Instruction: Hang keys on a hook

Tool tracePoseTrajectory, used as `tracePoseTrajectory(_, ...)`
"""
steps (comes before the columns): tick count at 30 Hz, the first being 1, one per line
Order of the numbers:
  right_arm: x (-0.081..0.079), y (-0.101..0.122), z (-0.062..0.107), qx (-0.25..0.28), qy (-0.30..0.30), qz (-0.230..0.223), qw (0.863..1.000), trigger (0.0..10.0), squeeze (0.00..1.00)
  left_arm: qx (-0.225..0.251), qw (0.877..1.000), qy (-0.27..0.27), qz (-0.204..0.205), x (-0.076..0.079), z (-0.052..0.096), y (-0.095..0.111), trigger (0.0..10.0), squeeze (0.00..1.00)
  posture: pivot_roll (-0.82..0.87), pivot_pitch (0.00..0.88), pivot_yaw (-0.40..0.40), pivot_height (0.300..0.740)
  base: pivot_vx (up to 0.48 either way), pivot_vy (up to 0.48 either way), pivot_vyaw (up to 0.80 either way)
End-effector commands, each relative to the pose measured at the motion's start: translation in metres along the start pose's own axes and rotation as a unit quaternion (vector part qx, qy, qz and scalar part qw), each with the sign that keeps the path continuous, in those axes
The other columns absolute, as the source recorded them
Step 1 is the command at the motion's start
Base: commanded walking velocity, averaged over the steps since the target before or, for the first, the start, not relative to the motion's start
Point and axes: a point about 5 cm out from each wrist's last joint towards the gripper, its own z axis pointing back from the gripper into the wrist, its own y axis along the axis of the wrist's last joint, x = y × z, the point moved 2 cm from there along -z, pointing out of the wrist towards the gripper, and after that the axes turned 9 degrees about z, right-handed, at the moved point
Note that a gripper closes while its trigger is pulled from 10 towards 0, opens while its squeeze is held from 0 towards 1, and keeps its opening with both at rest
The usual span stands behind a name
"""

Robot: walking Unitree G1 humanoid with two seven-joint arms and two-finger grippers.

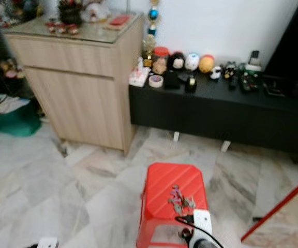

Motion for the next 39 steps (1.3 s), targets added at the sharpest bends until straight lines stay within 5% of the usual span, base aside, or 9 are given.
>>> tracePoseTrajectory(1, 0.01, -0.006, 0.002, -0.009, -0.014, -0.002, 1.0, 10.0, 0.0, -0.002, 1.0, -0.006, 0.009, 0.006, -0.001, -0.003, 10.0, 0.0, 0.06, 0.0, -0.03, 0.74, 0.36, 0.0, 0.0)
tracePoseTrajectory(18, 0.009, -0.003, 0.002, 0.002, -0.013, 0.005, 1.0, 10.0, 0.0, 0.03, 0.999, -0.006, 0.029, 0.006, -0.001, 0.003, 10.0, 0.0, 0.06, 0.0, -0.033, 0.74, 0.021, 0.0, 0.24)
tracePoseTrajectory(24, 0.011, 0.002, 0.003, 0.035, -0.024, -0.023, 0.999, 10.0, 0.0, 0.089, 0.996, -0.004, 0.0, 0.008, 0.001, 0.016, 10.0, 0.0, 0.09, 0.0, -0.038, 0.74, 0.0, 0.0, 0.0)
tracePoseTrajectory(28, 0.016, 0.01, 0.005, 0.082, -0.05, -0.018, 0.995, 10.0, 0.0, 0.139, 0.99, -0.004, 0.029, 0.009, 0.004, 0.023, 10.0, 0.0, 0.1, 0.0, -0.037, 0.74, 0.0, 0.0, 0.0)
tracePoseTrajectory(37, 0.016, 0.023, 0.01, 0.158, -0.046, -0.023, 0.986, 10.0, 0.0, 0.213, 0.976, -0.029, 0.025, 0.013, 0.011, 0.036, 10.0, 0.0, 0.08, 0.0, -0.03, 0.74, 0.0, 0.0, 0.0)
tracePoseTrajectory(39, 0.013, 0.086, 0.02, 0.292, -0.029, -0.015, 0.956, 10.0, 0.0, 0.341, 0.938, -0.057, -0.001, 0.029, 0.02, 0.115, 10.0, 0.0, 0.07, 0.0, -0.031, 0.74, 0.0, 0.0, 0.0)
